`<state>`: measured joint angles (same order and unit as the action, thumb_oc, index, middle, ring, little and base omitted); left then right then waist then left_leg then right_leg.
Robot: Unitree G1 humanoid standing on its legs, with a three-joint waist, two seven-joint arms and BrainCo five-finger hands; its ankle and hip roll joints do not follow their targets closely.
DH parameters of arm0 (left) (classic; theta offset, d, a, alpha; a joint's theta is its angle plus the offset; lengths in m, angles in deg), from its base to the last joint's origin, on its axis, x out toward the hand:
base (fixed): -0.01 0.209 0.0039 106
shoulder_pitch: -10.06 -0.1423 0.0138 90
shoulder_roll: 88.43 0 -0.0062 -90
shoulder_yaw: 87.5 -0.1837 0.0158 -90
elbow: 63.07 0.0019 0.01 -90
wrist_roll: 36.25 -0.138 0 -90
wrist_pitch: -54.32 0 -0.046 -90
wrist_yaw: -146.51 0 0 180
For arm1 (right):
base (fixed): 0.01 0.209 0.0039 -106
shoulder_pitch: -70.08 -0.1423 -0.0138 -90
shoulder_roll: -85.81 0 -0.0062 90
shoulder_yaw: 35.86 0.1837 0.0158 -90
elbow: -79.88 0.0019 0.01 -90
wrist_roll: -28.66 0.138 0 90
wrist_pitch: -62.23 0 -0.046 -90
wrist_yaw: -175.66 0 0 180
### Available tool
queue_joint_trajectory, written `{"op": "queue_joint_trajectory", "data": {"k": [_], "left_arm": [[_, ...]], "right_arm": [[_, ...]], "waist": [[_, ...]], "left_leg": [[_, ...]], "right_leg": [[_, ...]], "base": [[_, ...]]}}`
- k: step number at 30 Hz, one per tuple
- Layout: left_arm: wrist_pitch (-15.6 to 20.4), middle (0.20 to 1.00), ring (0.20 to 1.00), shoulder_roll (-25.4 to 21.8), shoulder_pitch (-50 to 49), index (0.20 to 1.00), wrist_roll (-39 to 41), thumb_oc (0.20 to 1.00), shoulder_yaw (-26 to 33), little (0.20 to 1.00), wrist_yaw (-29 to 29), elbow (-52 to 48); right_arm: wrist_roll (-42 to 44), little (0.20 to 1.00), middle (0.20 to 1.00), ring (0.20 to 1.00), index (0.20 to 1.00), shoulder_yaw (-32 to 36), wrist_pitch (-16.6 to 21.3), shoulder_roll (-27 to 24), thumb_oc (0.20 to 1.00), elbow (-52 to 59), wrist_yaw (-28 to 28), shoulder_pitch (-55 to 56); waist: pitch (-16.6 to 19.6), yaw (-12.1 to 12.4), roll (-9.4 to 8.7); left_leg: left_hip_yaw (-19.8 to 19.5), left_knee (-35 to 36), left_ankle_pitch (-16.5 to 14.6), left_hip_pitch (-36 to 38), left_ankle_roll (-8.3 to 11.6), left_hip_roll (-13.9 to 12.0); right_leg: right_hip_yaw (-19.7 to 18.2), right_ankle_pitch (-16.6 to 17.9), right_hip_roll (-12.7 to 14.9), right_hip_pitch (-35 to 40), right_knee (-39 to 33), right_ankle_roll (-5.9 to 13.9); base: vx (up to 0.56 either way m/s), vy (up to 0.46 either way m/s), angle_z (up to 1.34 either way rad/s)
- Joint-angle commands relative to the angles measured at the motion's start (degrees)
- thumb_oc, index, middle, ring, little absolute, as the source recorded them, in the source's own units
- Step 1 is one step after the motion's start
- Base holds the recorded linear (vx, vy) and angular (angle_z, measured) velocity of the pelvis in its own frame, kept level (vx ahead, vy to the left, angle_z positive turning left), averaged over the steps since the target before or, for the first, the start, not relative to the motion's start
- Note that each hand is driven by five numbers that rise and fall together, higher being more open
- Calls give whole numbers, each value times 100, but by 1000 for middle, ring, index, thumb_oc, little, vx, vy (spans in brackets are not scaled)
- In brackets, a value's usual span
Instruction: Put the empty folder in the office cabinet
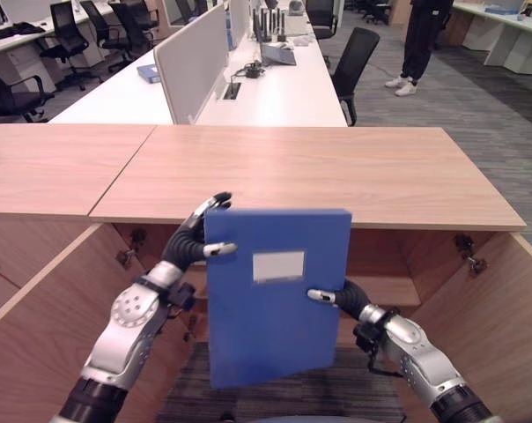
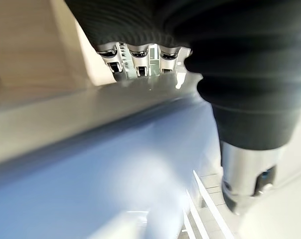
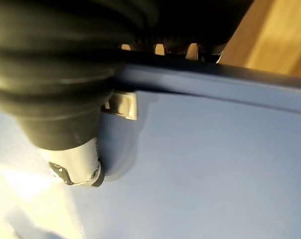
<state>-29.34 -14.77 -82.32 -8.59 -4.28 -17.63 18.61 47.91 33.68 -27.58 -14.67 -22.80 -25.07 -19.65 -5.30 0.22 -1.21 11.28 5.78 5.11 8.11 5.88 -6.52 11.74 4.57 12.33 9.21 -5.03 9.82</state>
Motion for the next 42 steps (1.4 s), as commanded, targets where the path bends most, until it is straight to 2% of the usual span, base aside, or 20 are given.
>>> {"op": "queue_joint_trajectory", "data": {"k": [1,4,8,13,16,19,20,22,23,24,25,26,29,30,32,39,42], "left_arm": [[24,1000,1000,-270,154,1000,-127,1000,-11,1000,717,-115],[-61,1000,1000,-440,-282,1000,-153,1000,36,1000,992,133],[-181,1000,1000,-696,-754,1000,11,1000,122,1000,1306,222],[-431,1000,1000,-935,-1095,1000,617,1000,206,1000,1646,187],[-468,1000,1000,-1075,-1209,1000,633,1000,174,1000,1732,371],[-387,1000,1000,-750,-1244,1000,344,1000,9,1000,1536,1303],[-330,1000,1000,-512,-1222,1000,-3,1000,-39,1000,1302,1900],[-279,1000,1000,243,-1013,1000,-782,1000,-109,1000,725,3499],[-279,1000,1000,643,-806,1000,-928,1000,-104,1000,436,4228],[-274,1000,1000,814,-733,1000,-920,1000,-81,1000,303,4484],[-250,1000,1000,1229,-521,1000,-990,1000,-80,1000,-106,5332],[-239,1000,1000,1234,-506,1000,-992,1000,-83,1000,-109,5349],[-192,1000,1000,1457,-317,1000,-1198,1000,-215,1000,-435,6035],[-187,1000,1000,1459,-305,1000,-1198,1000,-217,1000,-436,6045],[-162,1000,1000,1515,-242,1000,-1282,1000,-347,1000,-507,6266],[-140,1000,1000,1408,-195,1000,-1321,1000,-666,1000,-642,6093],[-122,1000,1000,1335,-113,1000,-1187,1000,-849,1000,-708,5968]], "right_arm": [[-936,200,200,200,200,108,316,-113,200,117,-120,-362],[-1353,200,200,200,200,165,397,-197,200,-21,-76,-246],[-1403,200,200,200,200,186,386,-185,200,-284,-94,-93],[-1376,200,200,200,200,55,366,-104,200,-682,-107,-27],[-1430,200,200,200,200,-12,368,-55,200,-925,-56,-64],[-1330,200,200,200,200,69,333,1,200,-1110,90,-85],[-1282,200,200,200,200,144,311,45,200,-1190,183,-104],[-653,200,200,200,200,442,189,414,200,-1722,489,-145],[-228,200,200,200,200,606,189,661,200,-1953,714,-225],[8,200,200,200,200,680,217,779,200,-2060,816,-261],[630,200,200,200,200,905,312,1088,200,-2386,1213,-384],[634,200,200,200,200,906,317,1087,200,-2393,1214,-392],[1705,200,200,200,200,1253,442,1403,200,-2834,1586,-685],[1710,200,200,200,200,1256,445,1401,200,-2841,1584,-694],[2251,200,200,200,200,1429,513,1498,200,-3041,1696,-921],[3316,200,200,200,200,1867,791,1574,200,-3519,2168,-1800],[3881,200,200,200,200,2165,1032,1556,200,-3773,2449,-2478]], "waist": [[-226,66,14],[-220,66,41],[-234,76,79],[-231,97,94],[-238,120,106],[-239,139,119],[-242,145,130],[-242,134,152],[-241,128,150],[-241,128,150],[-239,122,140],[-244,124,142],[-278,140,144],[-283,142,144],[-339,168,164],[-616,331,273],[-832,437,398]], "left_leg": [[-266,-78,-975,412,-25,41],[-277,-78,-962,412,-34,40],[-294,-78,-935,393,-39,46],[-302,-78,-908,365,-30,52],[-311,-78,-893,348,-23,51],[-335,-78,-875,322,-28,55],[-340,-78,-873,311,-35,57],[-348,-78,-868,294,-53,74],[-346,-78,-871,279,-62,86],[-342,-78,-874,281,-63,87],[-348,-78,-880,269,-65,87],[-348,-78,-881,269,-65,86],[-358,-78,-885,239,-60,83],[-358,-78,-885,238,-59,83],[-367,-78,-877,195,-51,83],[-426,-78,-769,-101,-28,75],[-460,-78,-652,-370,-17,87]], "right_leg": [[-37,-658,-77,-144,446,80],[-25,-650,-82,-139,441,76],[-16,-633,-82,-149,433,73],[9,-607,-81,-145,416,79],[25,-592,-78,-146,411,89],[32,-592,-75,-156,411,82],[34,-598,-72,-169,416,77],[36,-608,-66,-195,435,65],[27,-611,-66,-211,450,61],[29,-616,-69,-219,457,57],[27,-633,-75,-238,481,45],[27,-635,-75,-238,482,45],[46,-658,-78,-294,547,51],[45,-659,-77,-297,550,51],[67,-669,-72,-353,578,55],[135,-658,-62,-635,658,65],[148,-640,-60,-901,735,65]], "base": [[0,0,0],[-1,1,4],[0,0,0],[-15,-1,3],[-16,-6,2],[0,0,0],[0,0,0],[-5,13,3],[-5,18,6],[14,3,5],[0,0,0],[0,0,0],[14,-6,3],[0,0,0],[0,0,0],[-77,-13,2],[-109,-4,5]]}}
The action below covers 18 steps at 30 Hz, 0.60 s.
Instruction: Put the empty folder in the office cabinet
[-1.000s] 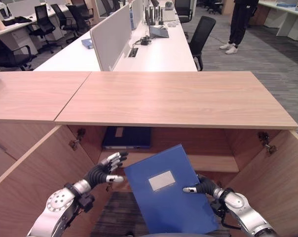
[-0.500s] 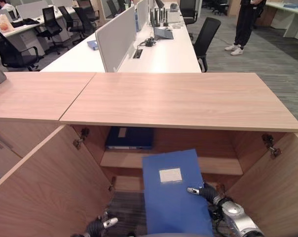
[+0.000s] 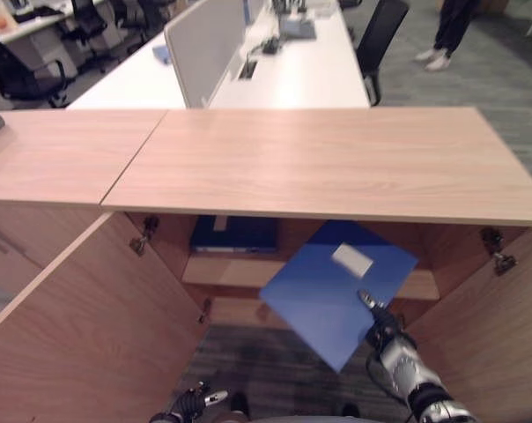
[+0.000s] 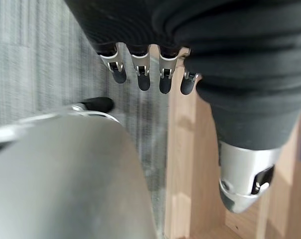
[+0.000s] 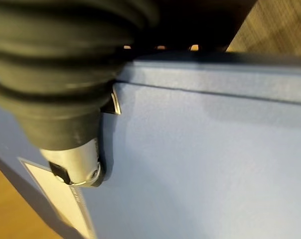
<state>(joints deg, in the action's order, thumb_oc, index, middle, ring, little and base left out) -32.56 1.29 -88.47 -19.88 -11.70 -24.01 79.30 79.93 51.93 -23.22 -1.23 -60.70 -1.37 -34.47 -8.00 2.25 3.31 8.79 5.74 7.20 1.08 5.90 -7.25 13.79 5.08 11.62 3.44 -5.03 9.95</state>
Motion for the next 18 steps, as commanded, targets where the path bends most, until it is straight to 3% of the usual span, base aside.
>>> {"op": "queue_joint_trajectory", "data": {"k": [1,4,7,18], "left_arm": [[198,1000,1000,-272,518,1000,-54,1000,-110,1000,-72,-101],[227,1000,1000,-328,593,1000,118,1000,-225,1000,-169,-191],[272,1000,1000,-450,729,1000,320,1000,-452,1000,-183,-428],[367,1000,1000,-648,967,1000,491,1000,-850,1000,-278,-656]], "right_arm": [[688,200,200,200,200,347,599,204,200,1,75,-1020],[1302,200,200,200,200,793,851,32,200,-398,356,-1690],[1922,200,200,200,200,1338,1069,-481,200,-1132,594,-2645],[2678,200,200,200,200,1682,1493,-1426,200,-1748,1038,-4274]], "waist": [[-566,239,-52],[-704,320,76],[-858,447,260],[-1060,671,476]], "left_leg": [[-211,-74,-858,322,-19,159],[-260,-87,-781,122,-15,172],[-337,-102,-687,-165,12,198],[-456,-139,-503,-795,62,173]], "right_leg": [[-58,-692,11,-341,744,52],[-28,-700,35,-536,834,50],[39,-716,74,-794,922,57],[104,-722,170,-1412,1157,69]], "base": [[-100,6,1],[-86,3,13],[-84,6,13],[-48,-4,7]]}}
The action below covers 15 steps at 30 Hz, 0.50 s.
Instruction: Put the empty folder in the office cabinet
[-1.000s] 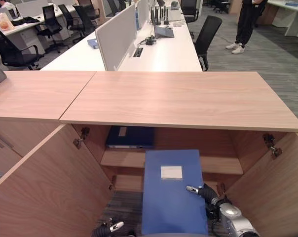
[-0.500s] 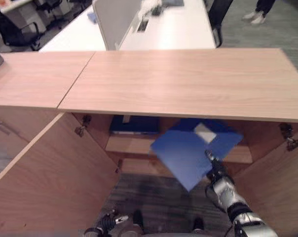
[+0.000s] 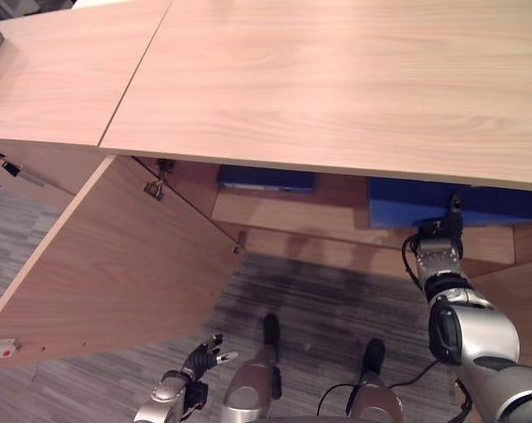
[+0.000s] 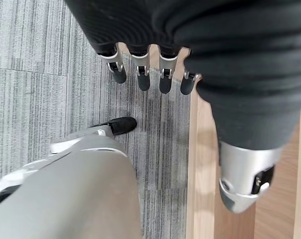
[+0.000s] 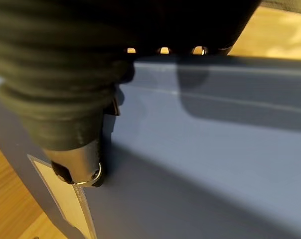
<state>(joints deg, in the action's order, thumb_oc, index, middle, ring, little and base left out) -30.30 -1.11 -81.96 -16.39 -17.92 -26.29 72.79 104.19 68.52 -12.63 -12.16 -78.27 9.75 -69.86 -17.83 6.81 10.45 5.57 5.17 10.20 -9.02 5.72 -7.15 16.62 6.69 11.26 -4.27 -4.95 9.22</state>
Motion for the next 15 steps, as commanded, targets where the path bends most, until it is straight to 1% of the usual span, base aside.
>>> {"op": "queue_joint_trajectory", "data": {"k": [1,2,3,4,5,8,10,11,12,13,15], "left_arm": [[152,1000,1000,-438,316,1000,120,1000,-247,1000,-56,3],[153,1000,1000,-434,327,1000,119,1000,-249,1000,-56,1],[155,1000,1000,-476,319,1000,98,1000,-282,1000,-37,32],[153,1000,1000,-493,314,1000,86,1000,-296,1000,-34,36],[152,1000,1000,-536,332,1000,76,1000,-320,1000,-34,27],[155,1000,1000,-628,364,1000,73,1000,-343,1000,-42,7],[153,1000,1000,-673,400,1000,56,1000,-362,1000,-44,31],[147,1000,1000,-739,394,1000,10,1000,-379,1000,-36,32],[147,1000,1000,-737,397,1000,10,1000,-379,1000,-36,33],[136,1000,1000,-823,448,1000,-49,1000,-433,1000,-46,79],[127,1000,1000,-883,431,1000,-71,1000,-451,1000,-55,68]], "right_arm": [[271,200,200,200,200,6,458,-459,200,-17,-52,-853],[275,200,200,200,200,4,456,-472,200,-28,-54,-871],[258,200,200,200,200,-71,503,-770,200,-90,11,-1140],[260,200,200,200,200,-74,517,-860,200,-107,42,-1188],[313,200,200,200,200,-72,536,-1056,200,-206,81,-1324],[393,200,200,200,200,-91,588,-1379,200,-311,155,-1528],[425,200,200,200,200,-115,598,-1463,200,-311,147,-1632],[485,200,200,200,200,-143,620,-1609,200,-351,165,-1750],[488,200,200,200,200,-147,618,-1613,200,-357,162,-1756],[474,200,200,200,200,-231,674,-1754,200,-331,233,-2022],[494,200,200,200,200,-320,748,-1814,200,-285,275,-2222]], "waist": [[-75,237,-236],[-81,238,-231],[-92,286,-219],[-92,292,-216],[-94,323,-207],[-140,375,-187],[-154,381,-183],[-151,410,-183],[-137,410,-186],[-168,446,-175],[-140,490,-162]], "left_leg": [[-153,-98,-846,176,92,161],[-153,-94,-801,147,86,164],[-177,-132,-786,14,95,158],[-181,-149,-778,-27,95,157],[-199,-221,-804,-131,95,150],[-279,-567,-929,-438,105,133],[-321,-740,-980,-620,112,130],[-399,-1018,-1081,-880,108,130],[-402,-1041,-1091,-910,108,132],[-454,-1454,-1235,-1236,112,165],[-536,-1761,-1372,-1491,110,199]], "right_leg": [[-176,-951,213,-681,1200,151],[-173,-909,216,-711,1201,142],[-166,-925,237,-833,1268,144],[-166,-912,245,-866,1280,141],[-156,-946,258,-950,1356,139],[-139,-1099,318,-1164,1645,122],[-138,-1147,356,-1320,1808,116],[-160,-1235,386,-1506,2042,93],[-162,-1245,391,-1533,2061,93],[-177,-1373,412,-1763,2373,55],[-213,-1542,405,-2029,2739,17]], "base": [[-3,-15,6],[-20,-25,12],[-49,-16,14],[-27,-32,19],[5,-31,14],[-9,-38,7],[-25,-38,8],[-16,-39,13],[-48,-75,23],[-25,-53,24],[0,-54,30]]}}
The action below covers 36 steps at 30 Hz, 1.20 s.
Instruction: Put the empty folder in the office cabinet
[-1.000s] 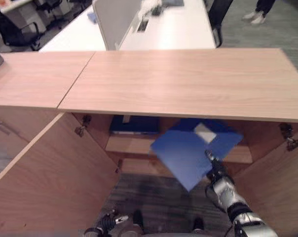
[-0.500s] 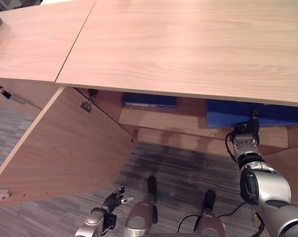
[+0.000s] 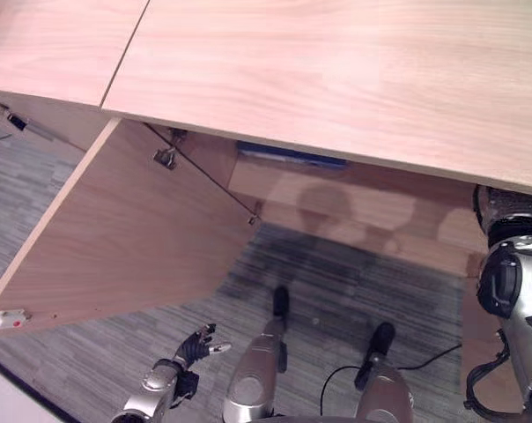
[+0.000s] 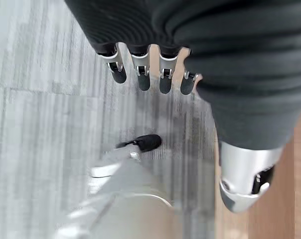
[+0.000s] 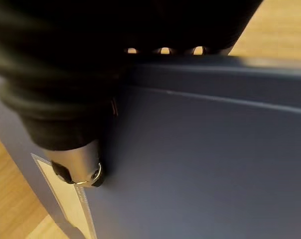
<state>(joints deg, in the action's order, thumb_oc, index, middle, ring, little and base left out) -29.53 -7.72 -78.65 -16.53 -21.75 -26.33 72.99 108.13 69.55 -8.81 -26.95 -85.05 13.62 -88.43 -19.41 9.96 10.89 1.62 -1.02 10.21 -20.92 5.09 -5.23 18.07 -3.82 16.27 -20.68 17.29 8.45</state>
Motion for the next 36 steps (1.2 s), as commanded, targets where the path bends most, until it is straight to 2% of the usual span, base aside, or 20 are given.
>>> {"op": "queue_joint_trajectory", "data": {"k": [1,2,4,12,15,18,20,24,29,36], "left_arm": [[49,1000,1000,-220,102,1000,-57,1000,-67,1000,-51,47],[56,1000,1000,-316,94,1000,-30,1000,-75,1000,-74,47],[62,1000,1000,-377,107,1000,40,1000,-77,1000,-115,36],[104,1000,1000,-587,236,1000,349,1000,-59,1000,-278,-104],[129,1000,1000,-589,237,1000,396,1000,-64,1000,-322,-172],[146,1000,1000,-470,241,1000,768,1000,16,1000,-459,-312],[148,1000,1000,-478,229,1000,770,1000,21,1000,-462,-314],[182,1000,1000,-506,183,1000,869,1000,36,1000,-531,-480],[189,1000,1000,-556,138,1000,857,1000,-6,1000,-555,-558],[182,1000,1000,-575,80,1000,806,1000,-60,1000,-543,-660]], "right_arm": [[101,200,200,200,200,-425,365,-336,200,391,-112,-369],[87,200,200,200,200,-566,436,-437,200,437,-70,-615],[16,200,200,200,200,-794,487,-522,200,488,1,-924],[-270,200,200,200,200,-1509,462,-861,200,393,238,-1699],[-339,200,200,200,200,-1515,420,-794,200,349,310,-1677],[-346,200,200,200,200,-1300,254,-464,200,15,363,-1270],[-350,200,200,200,200,-1286,254,-451,200,26,362,-1253],[-283,200,200,200,200,-1118,204,-356,200,-120,374,-1013],[-243,200,200,200,200,-1079,196,-274,200,-144,399,-907],[-178,200,200,200,200,-1075,254,-162,200,-122,420,-895]], "waist": [[29,175,-209],[47,209,-214],[32,236,-209],[-84,303,-161],[-106,298,-130],[-186,277,-14],[-159,275,-32],[-219,263,63],[-214,238,78],[-220,230,76]], "left_leg": [[-141,-1161,-1383,-326,173,8],[-242,-1467,-1596,-497,168,14],[-300,-1839,-1820,-721,164,5],[-496,-2864,-2171,-1682,93,48],[-520,-2976,-2223,-1857,68,66],[-571,-3162,-2246,-2361,34,145],[-571,-3188,-2255,-2401,34,148],[-613,-3322,-2274,-2750,26,192],[-629,-3463,-2292,-3085,38,212],[-628,-3416,-2259,-3222,33,207]], "right_leg": [[-361,-501,-92,-413,534,94],[-458,-736,-116,-555,841,73],[-508,-966,-95,-799,1248,45],[-669,-1451,-18,-1851,2466,-70],[-697,-1534,-11,-2053,2625,-92],[-761,-1672,-11,-2633,2968,-159],[-768,-1682,-7,-2675,2993,-163],[-793,-1780,7,-3032,3189,-178],[-849,-1814,75,-3376,3386,-186],[-836,-1839,30,-3543,3426,-198]], "base": [[96,-64,31],[117,-59,21],[77,-57,14],[-15,-38,4],[-15,-8,0],[-50,-33,1],[-17,-15,1],[-18,-19,3],[1,-12,6],[0,0,0]]}}
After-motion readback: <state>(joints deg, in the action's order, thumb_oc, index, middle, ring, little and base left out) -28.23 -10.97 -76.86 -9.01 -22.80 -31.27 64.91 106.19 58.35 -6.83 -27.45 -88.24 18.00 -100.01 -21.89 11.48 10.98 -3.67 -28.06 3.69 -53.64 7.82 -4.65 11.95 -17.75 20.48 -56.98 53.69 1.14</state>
